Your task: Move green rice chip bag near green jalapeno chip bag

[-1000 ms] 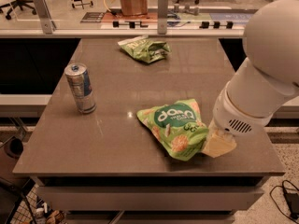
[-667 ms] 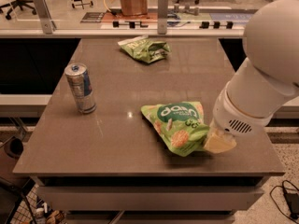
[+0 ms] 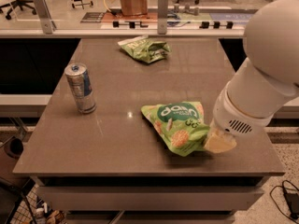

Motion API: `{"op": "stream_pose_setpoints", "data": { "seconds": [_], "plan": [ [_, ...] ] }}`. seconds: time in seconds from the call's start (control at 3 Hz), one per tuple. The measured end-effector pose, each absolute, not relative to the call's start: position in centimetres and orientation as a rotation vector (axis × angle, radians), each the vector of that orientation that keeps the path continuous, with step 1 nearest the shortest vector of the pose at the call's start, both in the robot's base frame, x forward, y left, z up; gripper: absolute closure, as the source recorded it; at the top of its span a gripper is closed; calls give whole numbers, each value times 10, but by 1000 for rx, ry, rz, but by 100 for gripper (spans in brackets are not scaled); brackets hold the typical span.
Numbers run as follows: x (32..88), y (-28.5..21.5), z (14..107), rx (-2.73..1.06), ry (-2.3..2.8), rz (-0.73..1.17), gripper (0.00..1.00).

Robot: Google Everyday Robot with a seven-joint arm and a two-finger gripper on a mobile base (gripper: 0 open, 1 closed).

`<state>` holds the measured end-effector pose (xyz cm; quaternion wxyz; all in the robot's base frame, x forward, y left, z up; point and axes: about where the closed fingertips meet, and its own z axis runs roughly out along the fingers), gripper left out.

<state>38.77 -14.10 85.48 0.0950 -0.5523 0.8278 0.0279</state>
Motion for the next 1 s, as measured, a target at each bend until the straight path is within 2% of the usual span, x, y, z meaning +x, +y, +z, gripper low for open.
{"op": "stream_pose_setpoints", "data": {
  "seconds": [0.67, 1.0],
  "plan": [
    [387, -140, 856, -1638, 2451, 78, 12],
    [387, -140, 856, -1638, 2449, 76, 0]
  ]
}}
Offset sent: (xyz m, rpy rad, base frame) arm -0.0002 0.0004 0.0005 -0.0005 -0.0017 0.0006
